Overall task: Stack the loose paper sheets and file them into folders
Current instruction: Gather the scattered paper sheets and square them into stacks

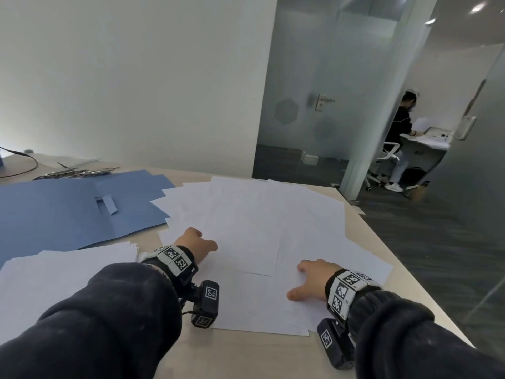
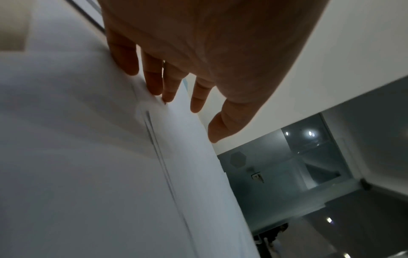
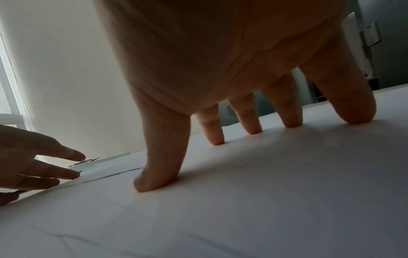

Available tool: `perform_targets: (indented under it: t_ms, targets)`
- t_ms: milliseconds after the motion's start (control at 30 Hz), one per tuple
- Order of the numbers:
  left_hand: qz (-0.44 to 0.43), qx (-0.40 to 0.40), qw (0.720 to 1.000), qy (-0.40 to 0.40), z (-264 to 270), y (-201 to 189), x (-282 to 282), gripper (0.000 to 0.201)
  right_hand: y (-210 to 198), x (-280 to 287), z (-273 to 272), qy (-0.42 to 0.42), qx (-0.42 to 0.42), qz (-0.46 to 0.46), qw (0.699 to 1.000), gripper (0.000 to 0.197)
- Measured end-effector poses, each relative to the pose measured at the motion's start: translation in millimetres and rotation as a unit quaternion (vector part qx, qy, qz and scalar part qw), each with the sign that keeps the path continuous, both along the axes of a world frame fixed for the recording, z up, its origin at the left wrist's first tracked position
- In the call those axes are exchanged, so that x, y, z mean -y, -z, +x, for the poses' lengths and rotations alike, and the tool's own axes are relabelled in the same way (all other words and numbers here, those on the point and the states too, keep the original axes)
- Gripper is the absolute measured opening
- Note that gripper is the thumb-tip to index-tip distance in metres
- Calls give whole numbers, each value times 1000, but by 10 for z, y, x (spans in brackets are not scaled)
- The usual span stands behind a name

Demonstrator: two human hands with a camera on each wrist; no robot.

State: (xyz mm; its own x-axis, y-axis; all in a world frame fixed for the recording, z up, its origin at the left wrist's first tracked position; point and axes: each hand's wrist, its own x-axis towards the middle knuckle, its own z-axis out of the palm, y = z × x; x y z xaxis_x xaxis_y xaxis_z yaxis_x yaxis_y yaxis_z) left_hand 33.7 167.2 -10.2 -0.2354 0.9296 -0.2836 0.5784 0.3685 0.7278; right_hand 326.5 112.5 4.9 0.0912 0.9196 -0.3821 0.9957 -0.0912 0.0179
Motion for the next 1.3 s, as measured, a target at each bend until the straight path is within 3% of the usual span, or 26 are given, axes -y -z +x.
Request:
perform_targets:
  t_ms: [167, 333, 500, 667, 867, 933, 1033, 1300]
  targets:
    - [-29, -51, 998, -11, -7, 8, -195, 82, -66, -20, -36, -6, 11, -8, 1000, 94]
    - [-12, -23, 1000, -10, 26, 5, -296, 71, -97, -51, -53, -14, 16, -13, 1000, 95]
    - [-21, -50, 999, -3, 55, 6, -391, 68, -116, -84, -57, -17, 22, -20, 999, 90]
    - [-54, -114, 992, 7, 178, 12, -455, 82, -90, -93, -51, -22, 20, -23, 999, 90]
    - [-48, -69, 996, -1, 298, 25, -589, 85, -83, -84, -30, -28, 24, -22, 999, 90]
    - [-40, -31, 999, -9, 322, -3, -591, 76, -80, -88, -27, -32, 24, -19, 999, 90]
    - [-54, -38, 998, 1, 337, -23, -591, 33, -68, -97, -17, -36, 24, -16, 999, 90]
    - [-22, -34, 998, 49, 369, -32, -520, 30, -49, -71, 35, -41, 17, -8, 999, 91]
